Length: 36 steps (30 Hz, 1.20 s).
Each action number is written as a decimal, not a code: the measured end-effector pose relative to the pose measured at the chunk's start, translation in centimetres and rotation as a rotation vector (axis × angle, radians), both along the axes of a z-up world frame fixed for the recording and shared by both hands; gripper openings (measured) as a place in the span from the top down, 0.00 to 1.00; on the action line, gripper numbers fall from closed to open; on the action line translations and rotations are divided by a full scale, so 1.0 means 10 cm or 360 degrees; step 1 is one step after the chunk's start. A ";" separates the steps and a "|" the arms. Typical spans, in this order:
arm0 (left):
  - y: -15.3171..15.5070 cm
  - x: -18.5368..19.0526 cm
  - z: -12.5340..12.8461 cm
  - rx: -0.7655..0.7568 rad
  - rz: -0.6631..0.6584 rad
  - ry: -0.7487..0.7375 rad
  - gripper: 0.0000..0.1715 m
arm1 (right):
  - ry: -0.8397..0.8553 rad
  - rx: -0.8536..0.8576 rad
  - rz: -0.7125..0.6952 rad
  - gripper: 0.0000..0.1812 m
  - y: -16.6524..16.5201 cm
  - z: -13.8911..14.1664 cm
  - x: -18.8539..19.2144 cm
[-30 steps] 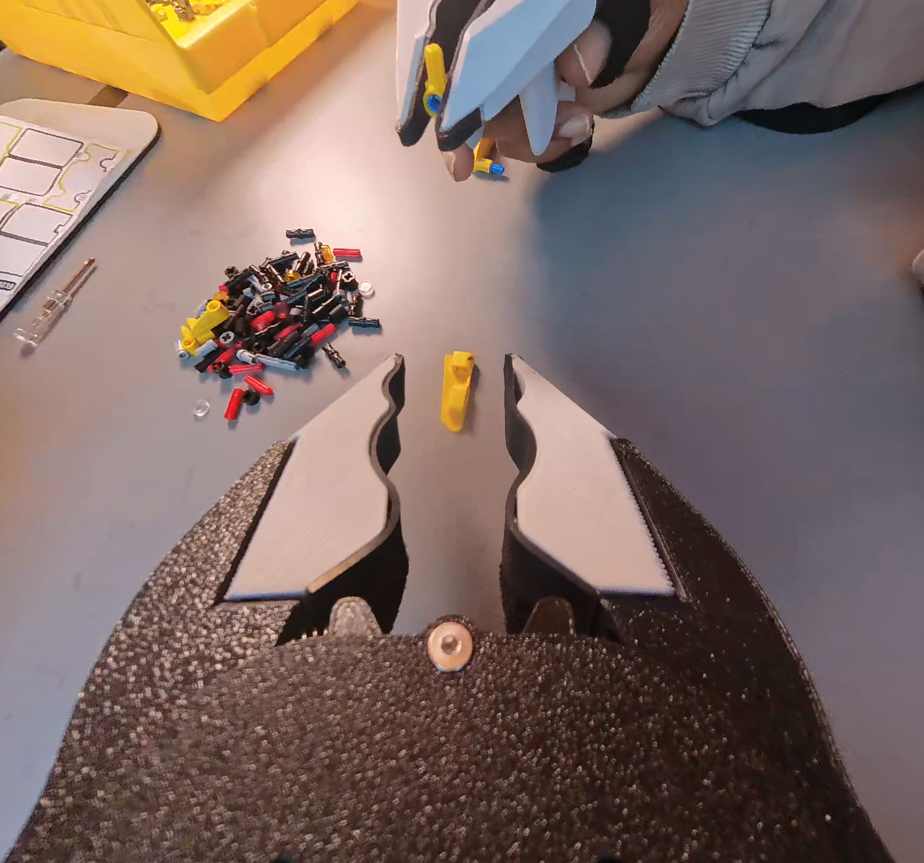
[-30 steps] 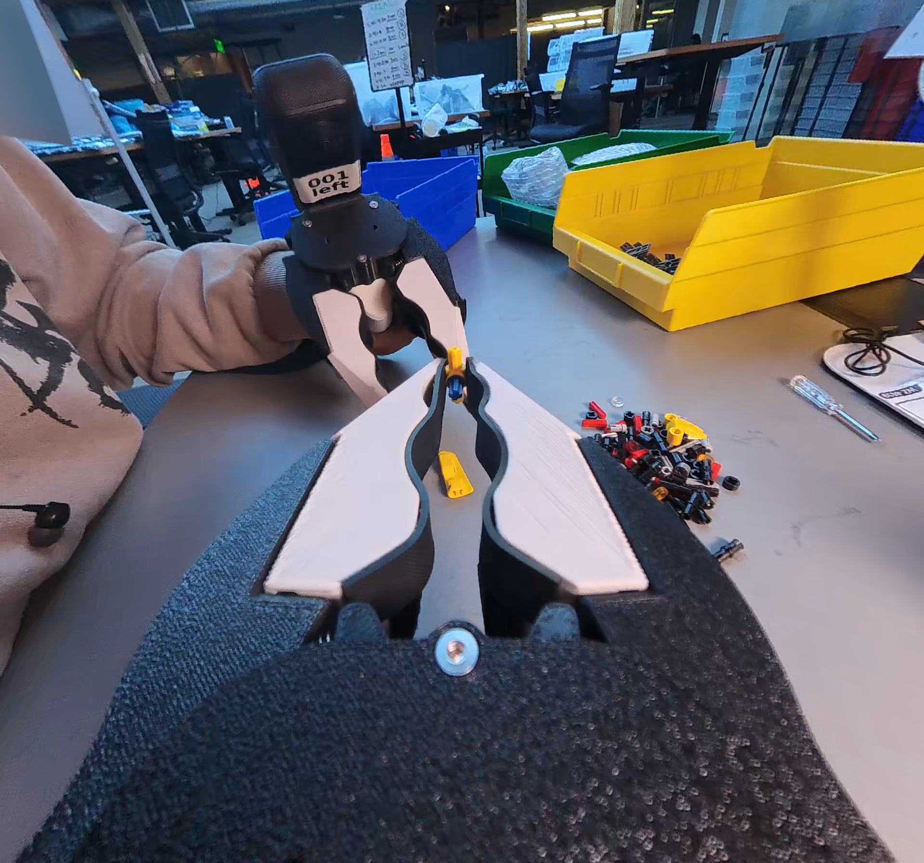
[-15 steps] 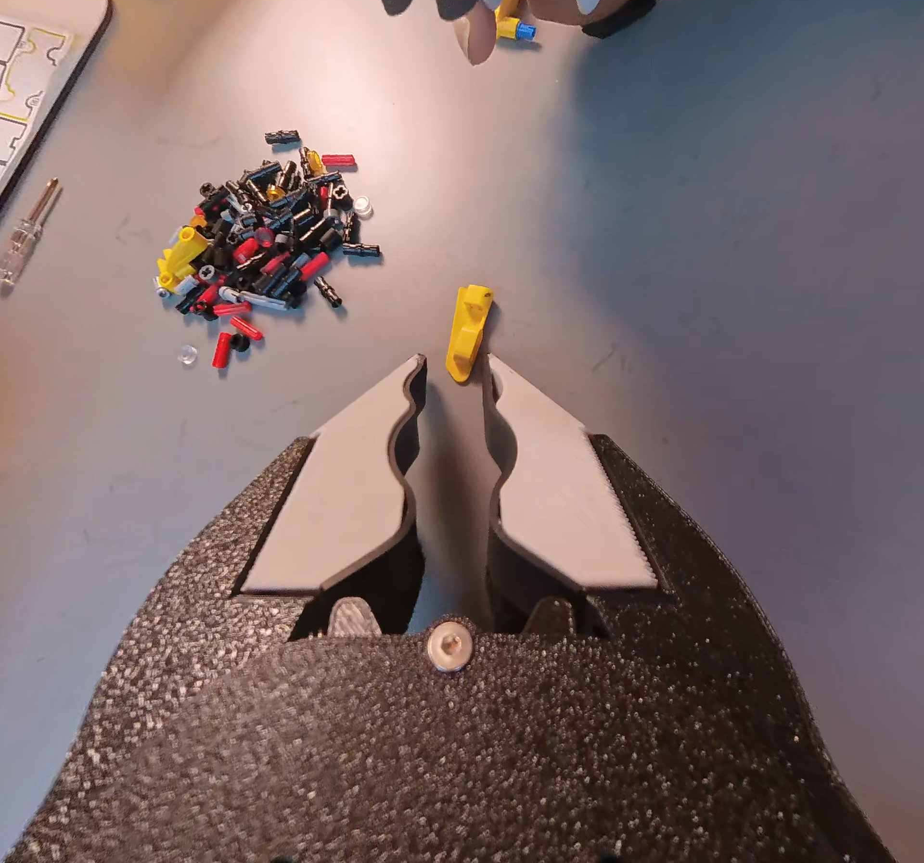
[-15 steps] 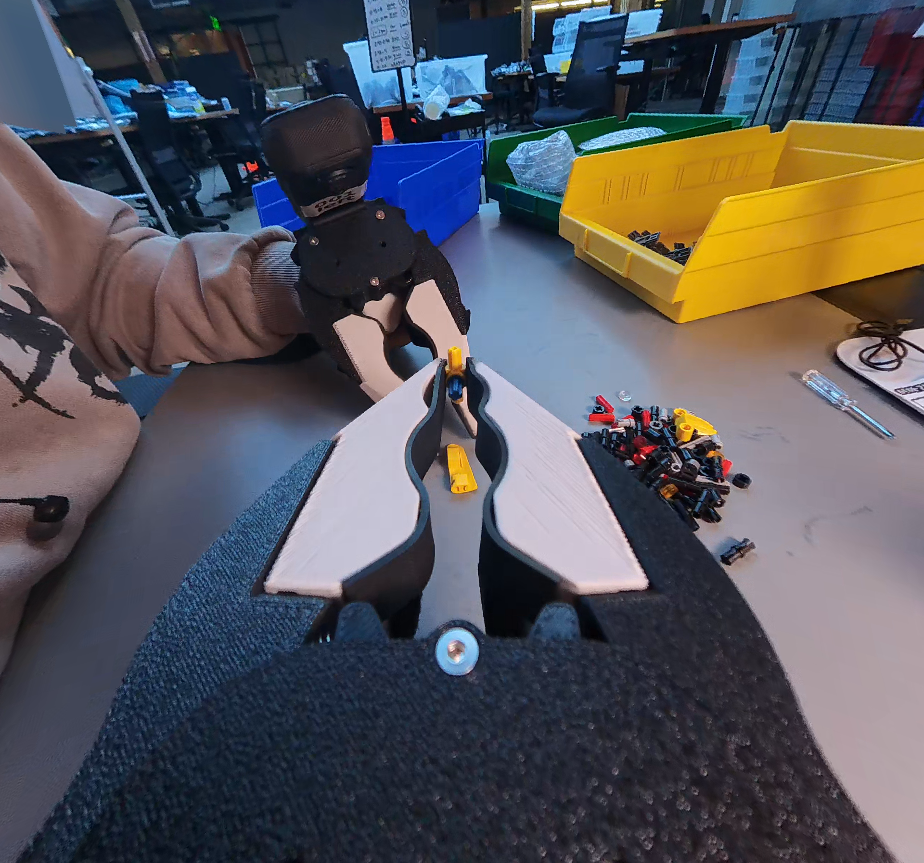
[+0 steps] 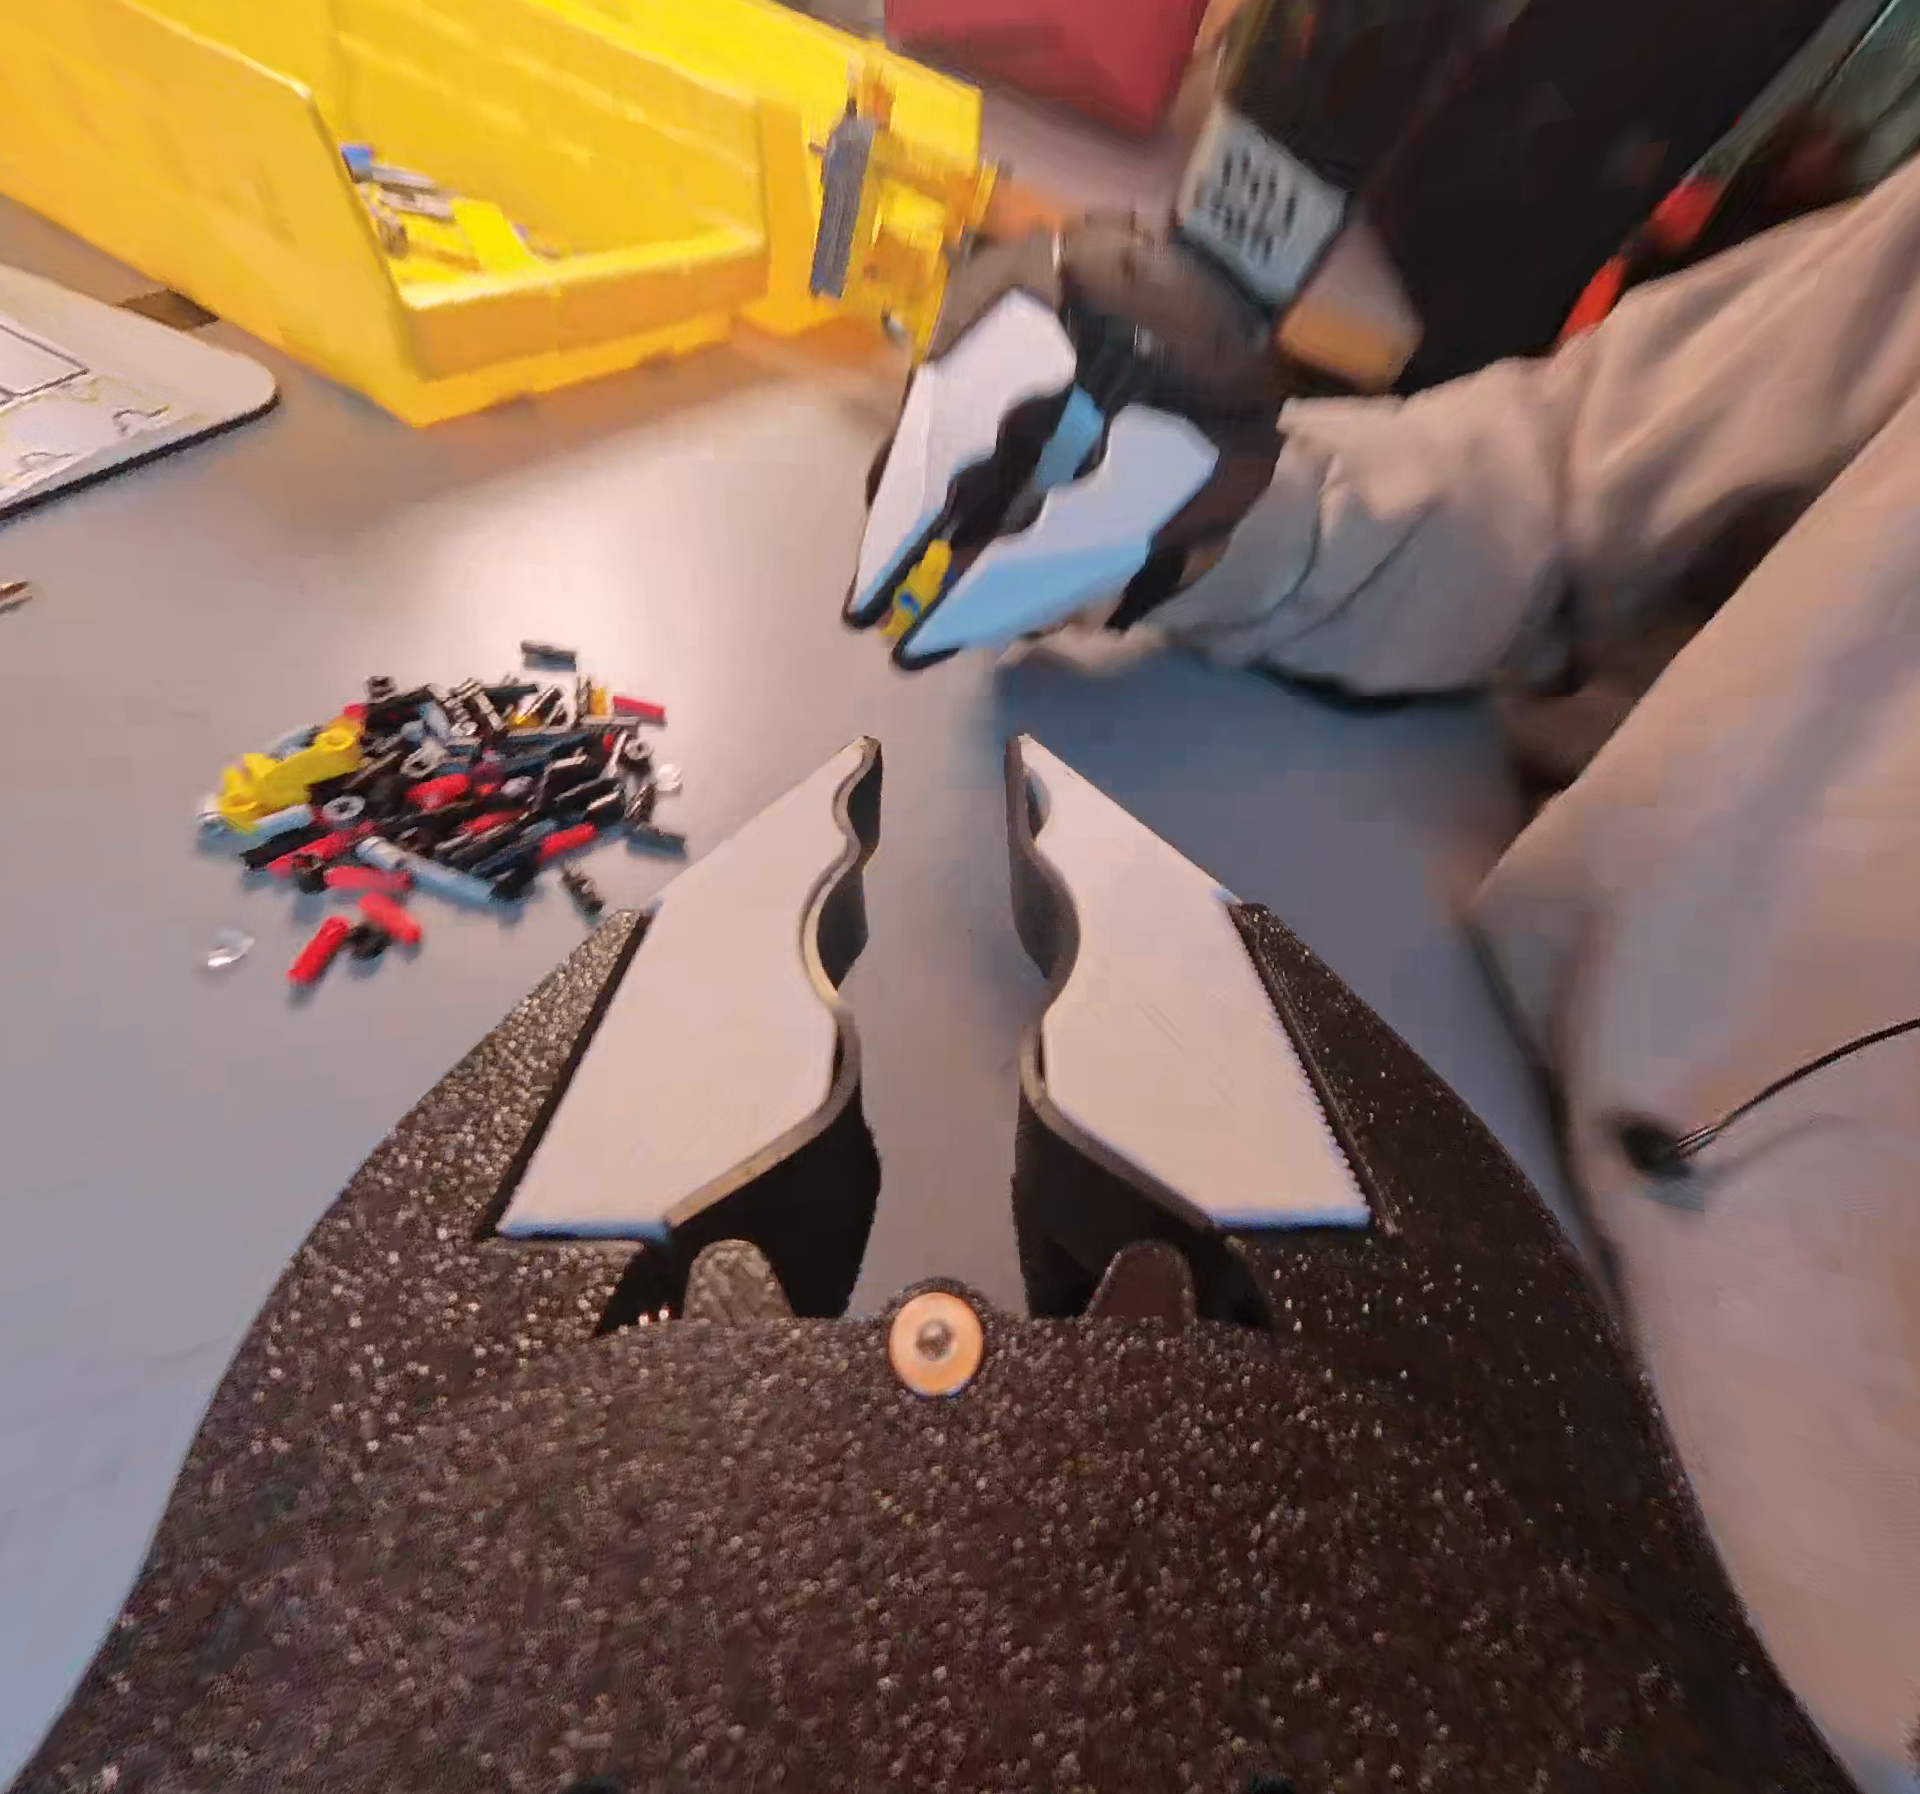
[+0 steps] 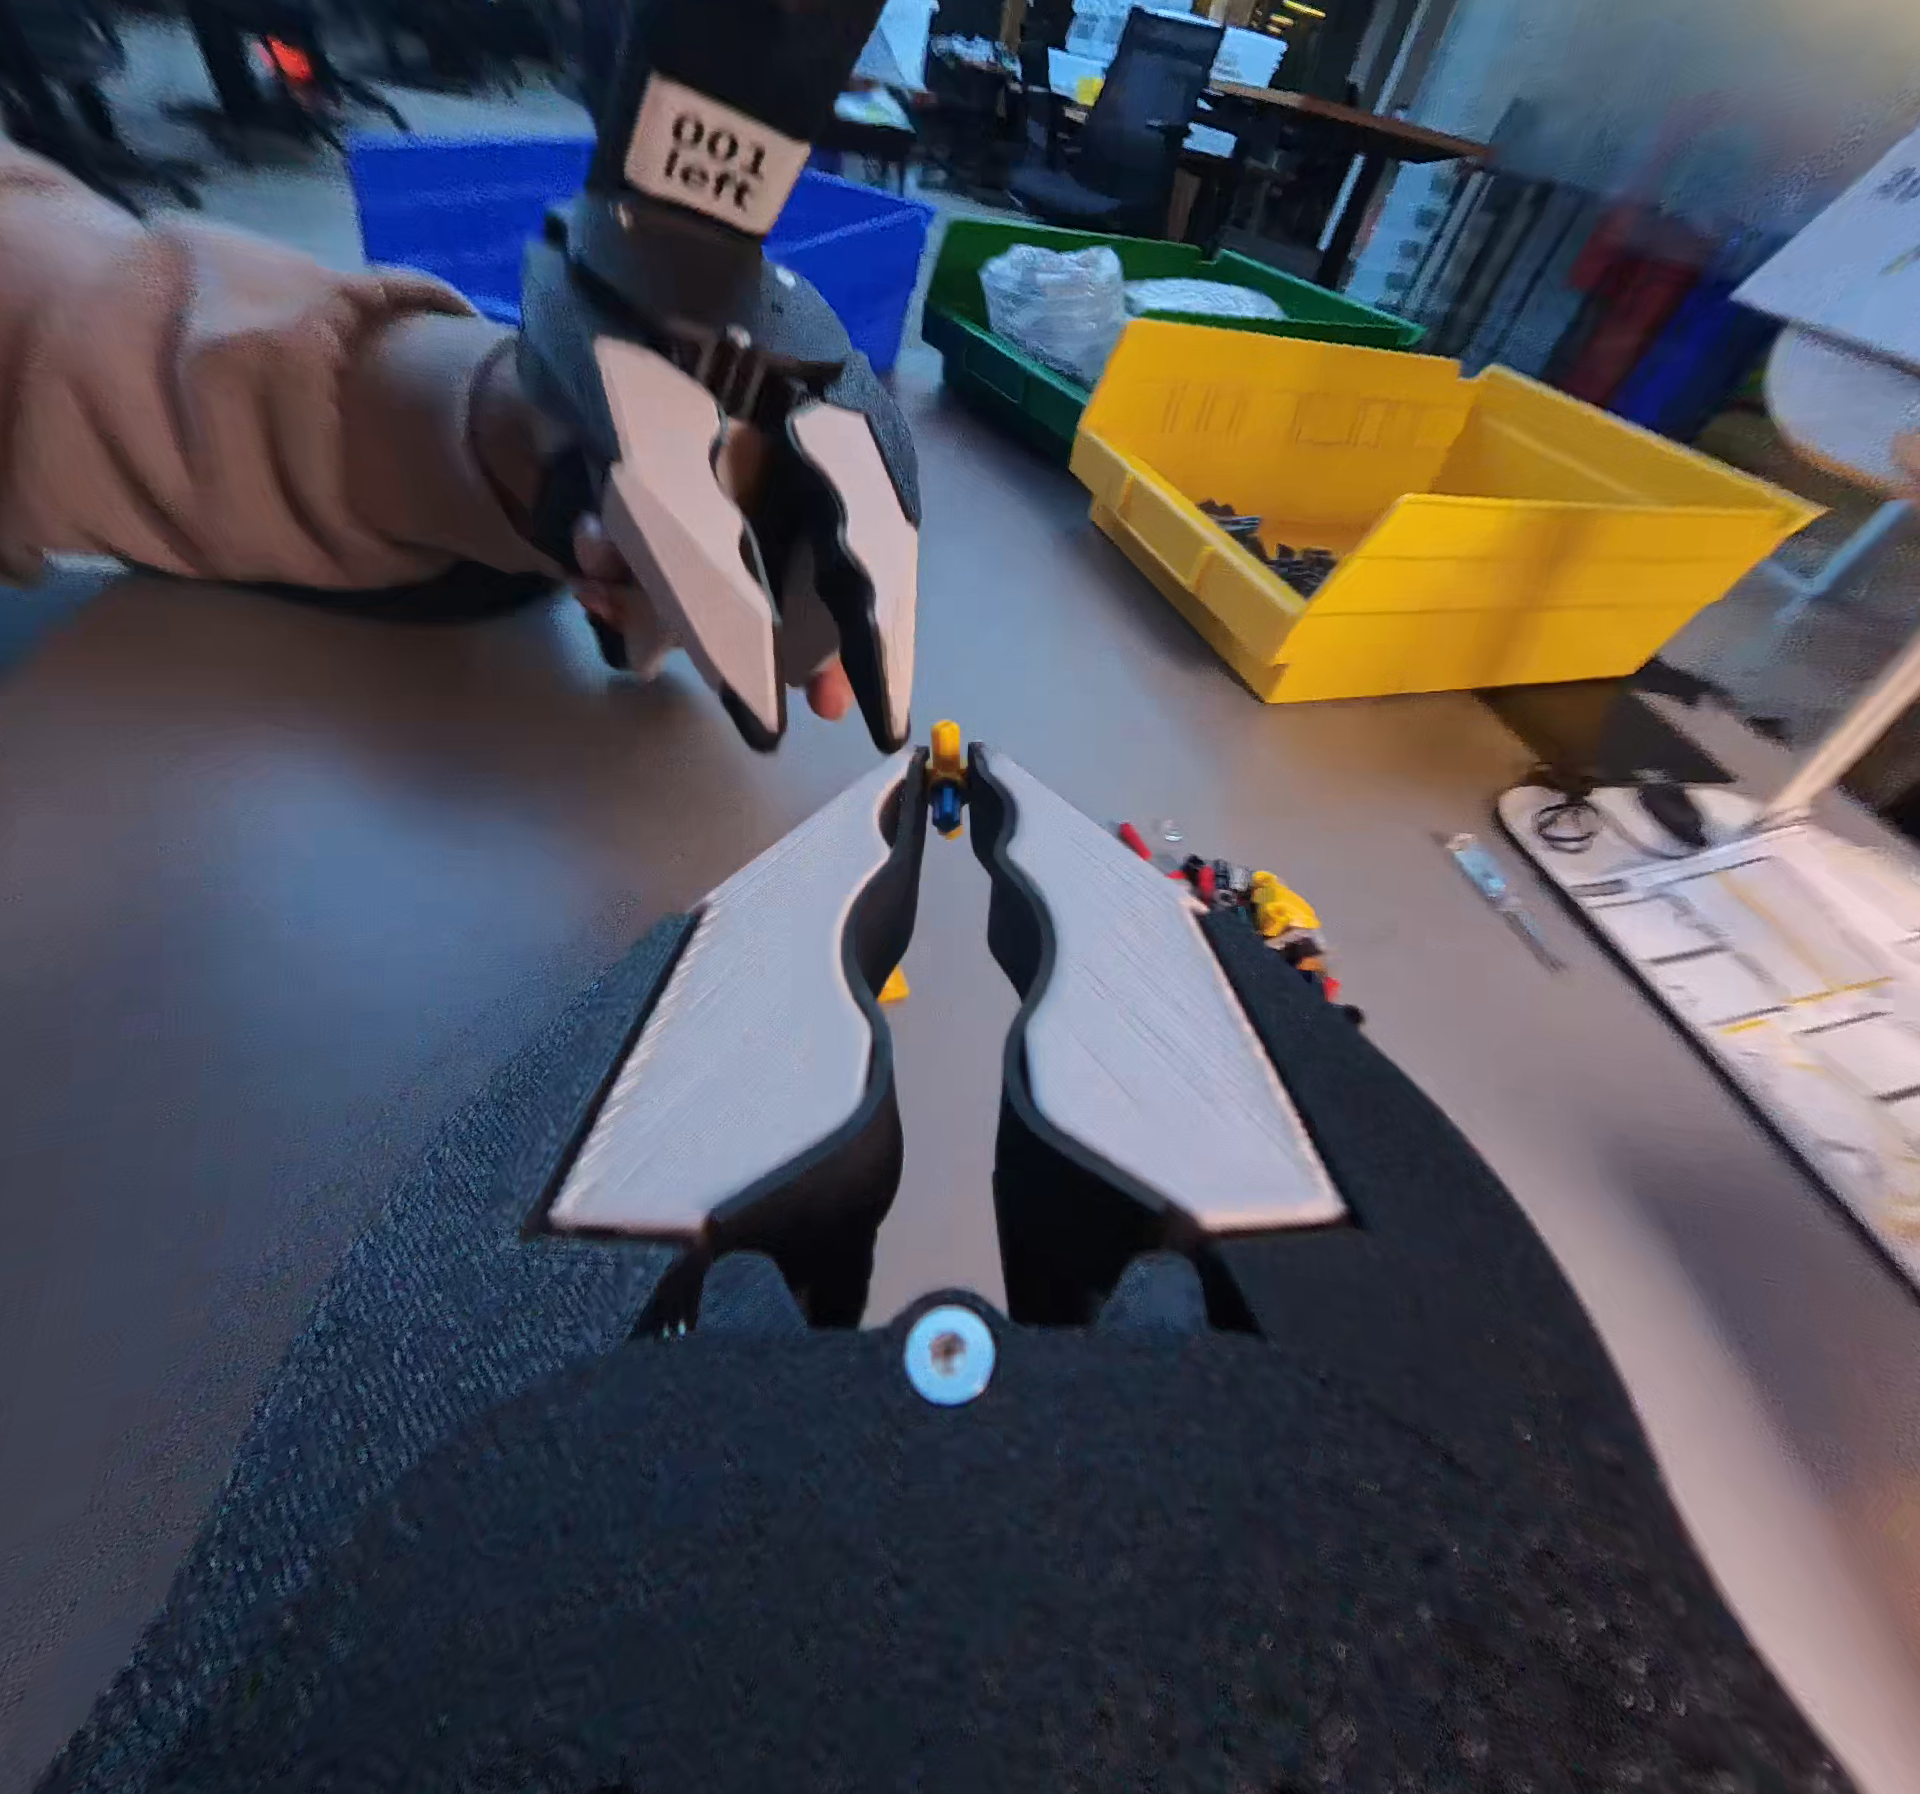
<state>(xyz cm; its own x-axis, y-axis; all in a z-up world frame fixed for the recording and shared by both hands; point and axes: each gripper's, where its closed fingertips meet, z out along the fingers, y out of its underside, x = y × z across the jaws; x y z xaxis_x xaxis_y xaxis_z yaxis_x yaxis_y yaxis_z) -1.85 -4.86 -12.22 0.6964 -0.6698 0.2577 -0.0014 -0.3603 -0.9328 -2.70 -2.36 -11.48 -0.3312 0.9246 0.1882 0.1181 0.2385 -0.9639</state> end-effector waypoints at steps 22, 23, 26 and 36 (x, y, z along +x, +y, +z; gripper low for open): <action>0.16 0.01 -0.06 -0.0076 0.0295 -0.0030 0.93 | -0.0113 0.1115 -0.0322 0.97 0.00 -0.23 -0.15; 0.16 0.01 -0.07 -0.0085 0.0298 -0.0039 0.94 | -0.0112 0.1165 -0.0333 0.97 0.01 -0.23 -0.16; 0.17 0.02 -0.08 -0.0119 0.0313 -0.0070 0.97 | -0.0117 0.1295 -0.0348 0.97 0.03 -0.24 -0.16; 0.18 0.03 -0.16 -0.0263 0.0326 -0.0211 1.00 | -0.0134 0.1517 -0.0325 0.97 0.02 -0.33 -0.19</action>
<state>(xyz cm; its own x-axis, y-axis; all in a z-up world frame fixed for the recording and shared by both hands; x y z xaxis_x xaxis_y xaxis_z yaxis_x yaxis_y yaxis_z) -1.55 -3.06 -13.87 0.7656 -0.4603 0.4494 0.2050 -0.4876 -0.8487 -4.56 -2.19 -14.76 -0.2284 0.4380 0.8695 0.3032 0.8807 -0.3640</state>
